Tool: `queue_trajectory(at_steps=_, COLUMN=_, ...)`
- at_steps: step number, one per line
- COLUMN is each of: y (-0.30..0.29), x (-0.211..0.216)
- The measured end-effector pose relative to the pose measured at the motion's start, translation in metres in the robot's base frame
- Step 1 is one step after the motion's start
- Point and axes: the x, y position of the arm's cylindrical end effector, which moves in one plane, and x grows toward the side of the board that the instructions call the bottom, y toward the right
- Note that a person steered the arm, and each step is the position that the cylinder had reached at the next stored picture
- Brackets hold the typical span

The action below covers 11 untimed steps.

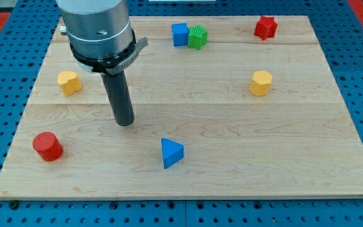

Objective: Move your arm towards the blue cube

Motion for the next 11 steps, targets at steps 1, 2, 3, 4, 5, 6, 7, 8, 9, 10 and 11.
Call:
queue_trajectory(at_steps=1, y=0.001, x=0.000)
queue_trajectory(at_steps=2, y=0.005, x=0.000)
queue_trajectory(at_steps=3, y=0.005, x=0.000)
queue_trajectory(at_steps=4, y=0.005, x=-0.009)
queue_trajectory(at_steps=5, y=0.005, x=-0.039)
queue_trajectory(at_steps=6, y=0.005, x=-0.071)
queue_trajectory(at_steps=7, y=0.006, x=-0.108)
queue_trajectory(at_steps=8, y=0.006, x=-0.145)
queue_trajectory(at_steps=9, y=0.006, x=-0.174)
queue_trajectory(at_steps=10, y=0.006, x=-0.201)
queue_trajectory(at_steps=11, y=0.008, x=-0.229)
